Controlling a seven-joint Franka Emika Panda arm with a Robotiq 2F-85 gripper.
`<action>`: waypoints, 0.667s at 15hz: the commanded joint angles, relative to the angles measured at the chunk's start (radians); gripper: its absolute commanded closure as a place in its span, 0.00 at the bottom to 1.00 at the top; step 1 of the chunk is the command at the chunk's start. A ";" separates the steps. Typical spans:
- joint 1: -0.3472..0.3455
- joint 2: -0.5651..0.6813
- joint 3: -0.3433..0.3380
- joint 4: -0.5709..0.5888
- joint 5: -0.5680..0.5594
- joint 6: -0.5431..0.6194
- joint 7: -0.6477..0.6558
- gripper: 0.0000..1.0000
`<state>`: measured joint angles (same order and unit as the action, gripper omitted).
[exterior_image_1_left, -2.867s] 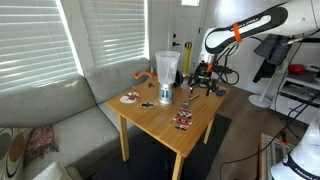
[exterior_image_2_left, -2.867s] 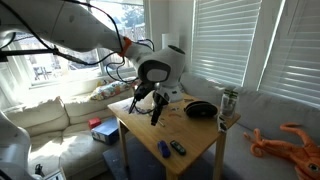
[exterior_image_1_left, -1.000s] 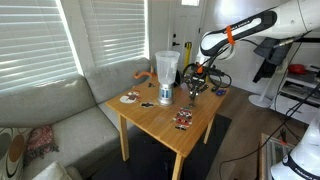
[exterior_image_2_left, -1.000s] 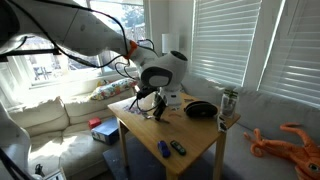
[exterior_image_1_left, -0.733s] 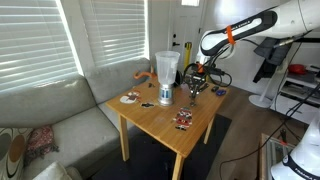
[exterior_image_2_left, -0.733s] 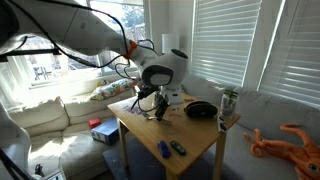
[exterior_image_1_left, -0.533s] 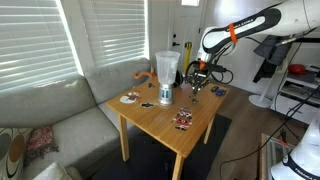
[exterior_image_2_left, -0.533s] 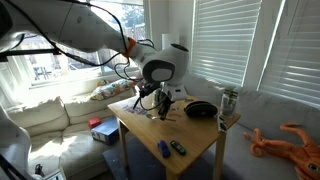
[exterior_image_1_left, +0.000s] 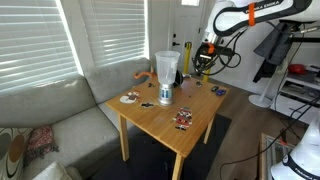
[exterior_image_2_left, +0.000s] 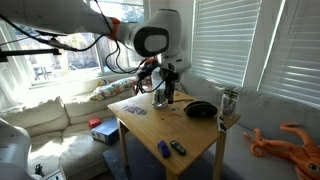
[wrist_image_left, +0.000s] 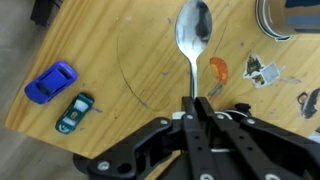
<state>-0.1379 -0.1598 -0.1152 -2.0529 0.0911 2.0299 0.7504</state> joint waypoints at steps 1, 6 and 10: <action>-0.004 -0.091 0.033 0.044 -0.109 -0.052 -0.024 0.98; 0.005 -0.171 0.121 0.125 -0.271 -0.041 -0.037 0.98; 0.018 -0.182 0.207 0.186 -0.386 0.027 -0.020 0.98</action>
<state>-0.1260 -0.3409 0.0399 -1.9081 -0.2134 2.0129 0.7240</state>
